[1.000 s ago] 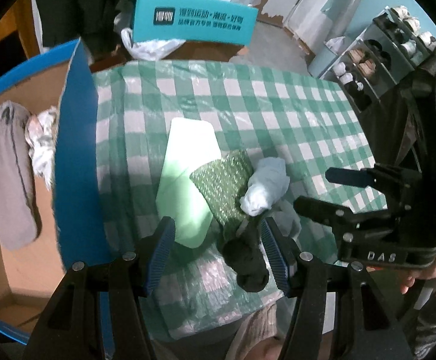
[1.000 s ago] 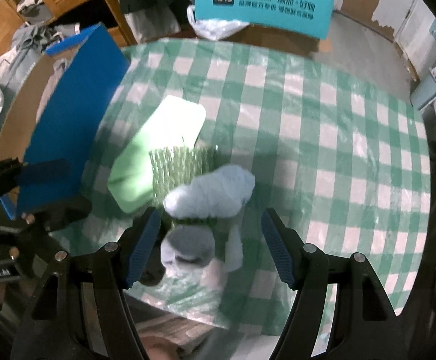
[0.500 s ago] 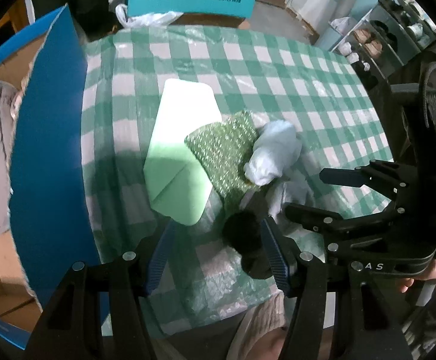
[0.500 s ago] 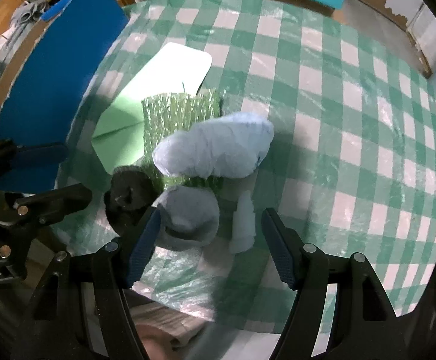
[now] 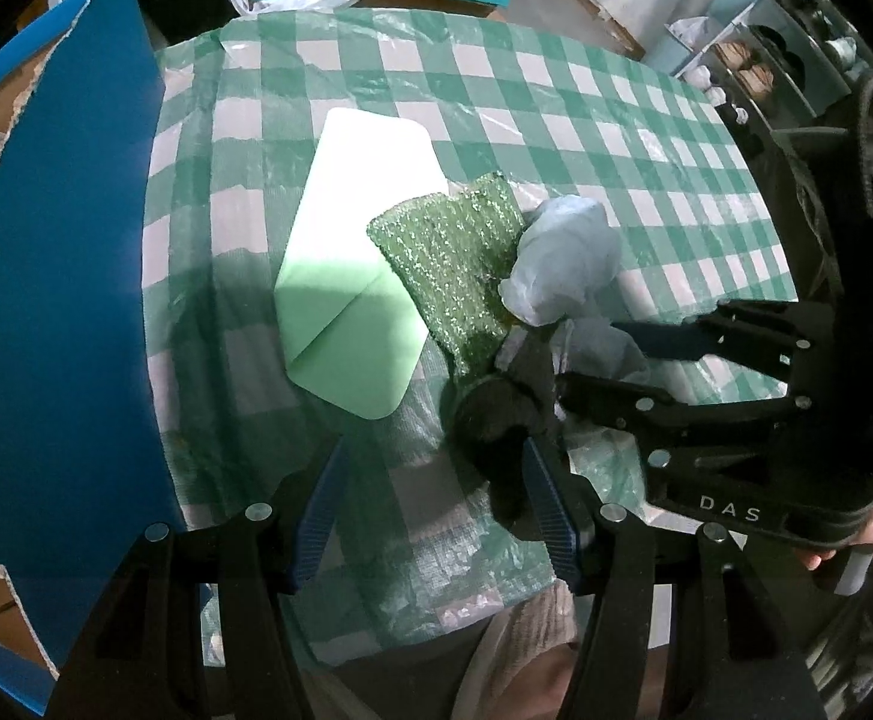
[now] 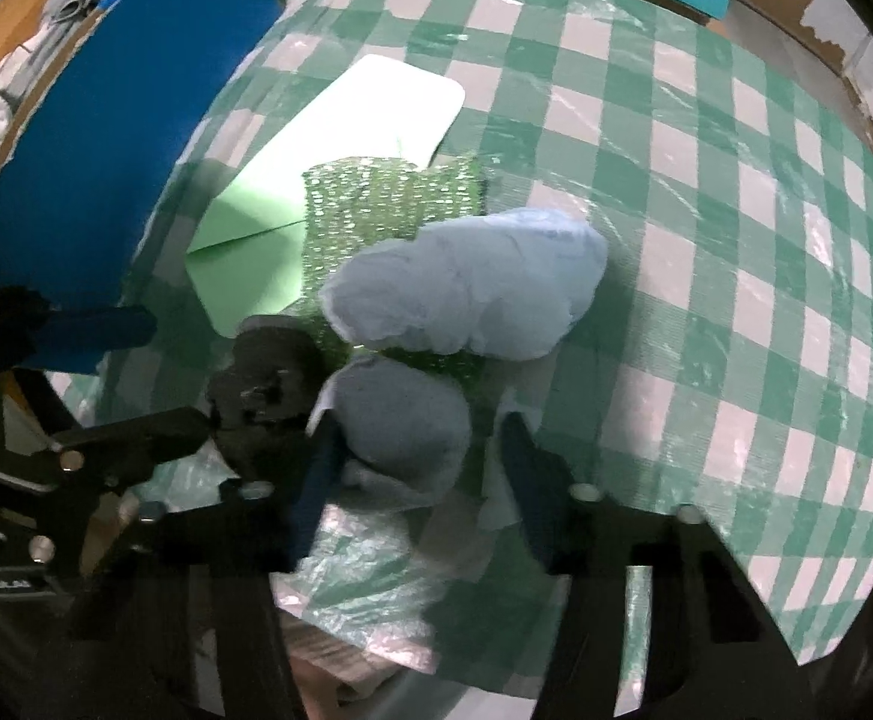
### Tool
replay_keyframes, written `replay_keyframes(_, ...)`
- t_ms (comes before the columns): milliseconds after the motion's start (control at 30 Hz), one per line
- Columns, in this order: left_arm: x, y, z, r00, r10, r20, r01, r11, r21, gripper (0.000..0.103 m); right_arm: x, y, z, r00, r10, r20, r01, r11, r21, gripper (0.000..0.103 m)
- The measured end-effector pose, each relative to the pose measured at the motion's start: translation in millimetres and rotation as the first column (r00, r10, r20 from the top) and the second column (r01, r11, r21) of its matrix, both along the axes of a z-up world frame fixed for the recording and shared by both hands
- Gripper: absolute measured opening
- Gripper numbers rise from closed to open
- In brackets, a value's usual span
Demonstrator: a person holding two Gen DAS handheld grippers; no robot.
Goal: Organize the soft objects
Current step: 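Grasp the black sock with the left gripper while the right grasps the grey sock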
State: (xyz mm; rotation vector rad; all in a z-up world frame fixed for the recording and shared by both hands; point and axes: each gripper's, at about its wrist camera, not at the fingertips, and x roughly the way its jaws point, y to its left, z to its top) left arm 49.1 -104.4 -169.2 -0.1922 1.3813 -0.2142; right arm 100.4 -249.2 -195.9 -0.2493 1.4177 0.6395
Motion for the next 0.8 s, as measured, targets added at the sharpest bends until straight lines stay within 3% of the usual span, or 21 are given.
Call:
replay_keyframes(33,0,0,0,1.0,0.0,-0.001,0.0,1.0,-0.001,0.061,-1,1,0,1.0,0.007,-0.007,-0.007,1.0,0.009,0.031)
replay_keyframes(100,0,0,0,1.0,0.002,0.0,-0.002,1.0,-0.002,0.061,-1,2,2,1.0,0.012,-0.001,-0.012,1.0,0.004,0.024)
replay_keyframes(200,3,-3,-1,1.0,0.004,-0.002,-0.004,1.0,-0.007,0.063,1,-3,4,1.0,-0.003,-0.017,0.003,1.0,0.013,0.02)
replay_keyframes(533,6,-27,-1,1.0,-0.03,0.004,0.03,1.0,-0.004,0.071,8,-27,16,0.997,-0.076,0.002,0.076,0.997,0.024,0.02)
replay_keyframes(800,11,-46,-13,0.999,-0.04,-0.019,0.04,0.999,0.019,0.071,8,-45,24,0.994,-0.107,0.015,0.106,0.994,0.031,0.02)
